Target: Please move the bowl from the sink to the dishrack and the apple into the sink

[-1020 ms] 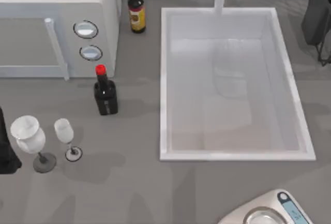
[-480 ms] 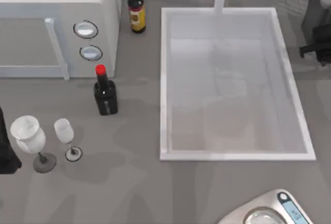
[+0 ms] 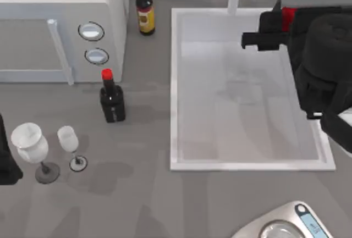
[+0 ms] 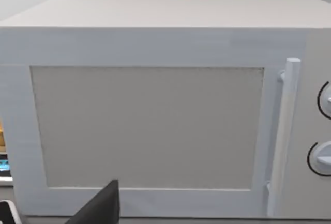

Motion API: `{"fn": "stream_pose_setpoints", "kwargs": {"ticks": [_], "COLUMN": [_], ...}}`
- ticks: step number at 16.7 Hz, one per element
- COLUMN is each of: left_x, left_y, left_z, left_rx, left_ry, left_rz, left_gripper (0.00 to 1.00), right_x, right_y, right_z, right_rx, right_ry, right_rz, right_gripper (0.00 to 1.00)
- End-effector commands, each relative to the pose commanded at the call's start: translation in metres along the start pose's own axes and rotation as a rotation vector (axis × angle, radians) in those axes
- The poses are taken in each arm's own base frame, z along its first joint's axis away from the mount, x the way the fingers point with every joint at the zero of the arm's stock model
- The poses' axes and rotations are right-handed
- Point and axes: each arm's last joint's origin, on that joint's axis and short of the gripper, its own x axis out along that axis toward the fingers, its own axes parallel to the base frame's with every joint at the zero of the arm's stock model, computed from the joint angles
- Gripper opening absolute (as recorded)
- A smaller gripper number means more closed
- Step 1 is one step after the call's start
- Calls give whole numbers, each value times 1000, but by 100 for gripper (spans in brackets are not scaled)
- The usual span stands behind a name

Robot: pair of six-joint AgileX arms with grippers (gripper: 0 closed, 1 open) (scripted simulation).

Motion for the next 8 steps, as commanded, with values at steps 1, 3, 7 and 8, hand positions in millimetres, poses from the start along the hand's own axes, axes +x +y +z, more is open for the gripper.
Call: {"fn": "stream_pose_setpoints", "kwargs": {"ticks": [1, 3, 7, 8], "left_x": [0, 0, 0, 0], "left_y": [0, 0, 0, 0], "left_z": [0, 0, 0, 0], "left_rx": [0, 0, 0, 0], "left_ry": [0, 0, 0, 0], "left_rz": [0, 0, 0, 0], "left_gripper": [100, 100, 100, 100], "right_x": [-8, -20, -23, -23], "right_y": [7, 16, 19, 19], "right_z": [-1, -3, -4, -4], "right_rx": [27, 63, 72, 72], "right_ry": [-24, -50, -56, -56], "right_rz": [12, 29, 34, 34], "right_gripper": [0, 0, 0, 0]}}
